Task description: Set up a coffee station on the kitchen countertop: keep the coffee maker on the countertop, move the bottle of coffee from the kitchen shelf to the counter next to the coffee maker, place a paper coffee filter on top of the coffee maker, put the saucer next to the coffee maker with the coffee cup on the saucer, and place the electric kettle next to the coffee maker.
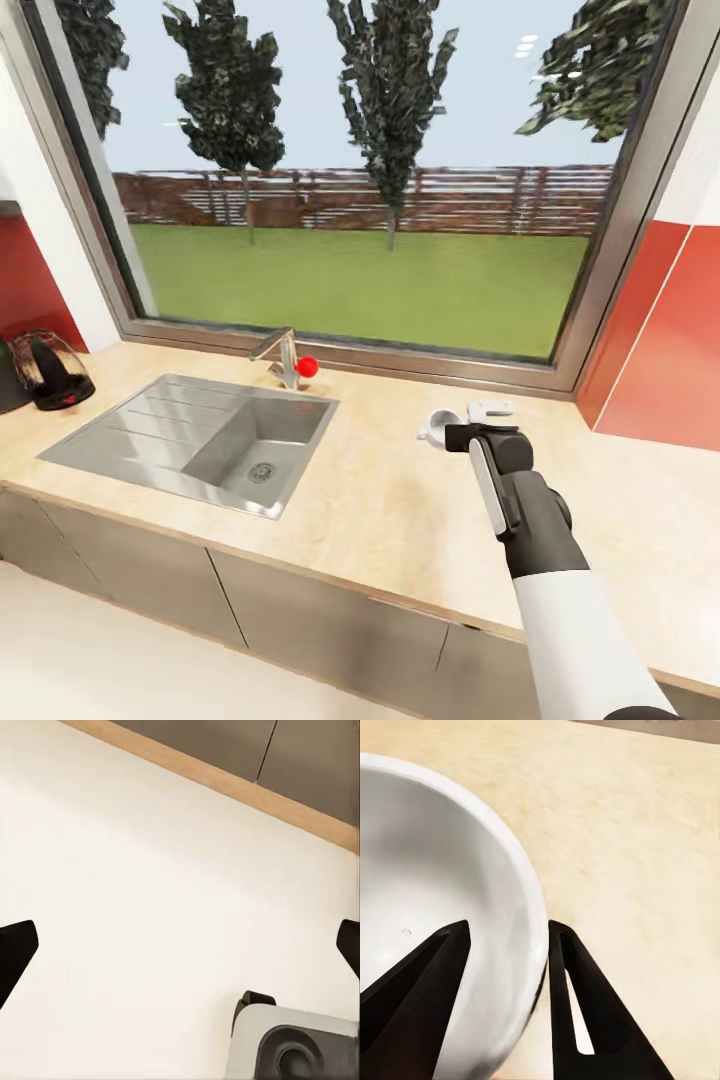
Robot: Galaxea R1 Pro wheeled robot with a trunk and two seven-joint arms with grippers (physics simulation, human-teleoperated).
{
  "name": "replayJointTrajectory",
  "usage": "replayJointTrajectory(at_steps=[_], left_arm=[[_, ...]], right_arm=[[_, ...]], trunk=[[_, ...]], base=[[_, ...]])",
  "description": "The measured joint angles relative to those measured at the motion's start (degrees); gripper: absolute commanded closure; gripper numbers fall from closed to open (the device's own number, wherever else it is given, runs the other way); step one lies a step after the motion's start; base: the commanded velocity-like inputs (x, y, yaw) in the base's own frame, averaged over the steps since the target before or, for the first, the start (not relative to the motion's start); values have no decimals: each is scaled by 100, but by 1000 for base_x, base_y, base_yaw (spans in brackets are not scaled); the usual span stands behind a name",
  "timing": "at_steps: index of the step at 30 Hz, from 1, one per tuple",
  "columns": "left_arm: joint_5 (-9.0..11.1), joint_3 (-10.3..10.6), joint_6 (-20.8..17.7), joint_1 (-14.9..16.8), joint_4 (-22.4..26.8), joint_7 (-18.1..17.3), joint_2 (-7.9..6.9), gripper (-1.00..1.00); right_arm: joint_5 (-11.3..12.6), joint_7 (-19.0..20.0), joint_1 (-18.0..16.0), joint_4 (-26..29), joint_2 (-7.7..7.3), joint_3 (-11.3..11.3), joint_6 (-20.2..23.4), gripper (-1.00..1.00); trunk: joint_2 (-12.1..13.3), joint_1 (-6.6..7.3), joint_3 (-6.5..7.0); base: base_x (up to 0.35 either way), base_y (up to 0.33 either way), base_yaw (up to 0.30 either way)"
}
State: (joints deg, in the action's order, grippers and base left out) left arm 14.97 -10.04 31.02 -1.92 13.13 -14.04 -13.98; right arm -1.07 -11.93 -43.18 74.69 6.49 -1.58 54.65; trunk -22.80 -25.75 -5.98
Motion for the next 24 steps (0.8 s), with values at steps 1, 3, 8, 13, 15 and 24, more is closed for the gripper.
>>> replayJointTrajectory(at_steps=[1,3,8,13,15,24], left_arm=[[12,5,1,0,-4,-41,0,-100],[22,9,1,1,-8,-76,0,-100],[32,15,-4,1,-20,-109,0,-100],[33,18,-6,0,-19,-121,1,-100],[33,18,-6,0,-19,-122,1,-100],[33,12,-6,0,-20,-124,1,-100]], right_arm=[[0,0,0,0,0,-1,0,100],[-1,1,0,-1,0,2,0,100],[0,0,0,-1,0,2,0,100],[0,1,1,-1,-1,4,-1,100],[0,1,1,-1,-1,5,-1,100],[1,1,1,-1,-2,5,-1,100]], trunk=[[0,0,-5],[0,0,-15],[0,0,-41],[1,0,-66],[1,0,-76],[1,0,-122]], base=[[0,0,247],[0,0,247],[0,0,247],[-1,174,247],[-36,276,247],[-34,301,247]])
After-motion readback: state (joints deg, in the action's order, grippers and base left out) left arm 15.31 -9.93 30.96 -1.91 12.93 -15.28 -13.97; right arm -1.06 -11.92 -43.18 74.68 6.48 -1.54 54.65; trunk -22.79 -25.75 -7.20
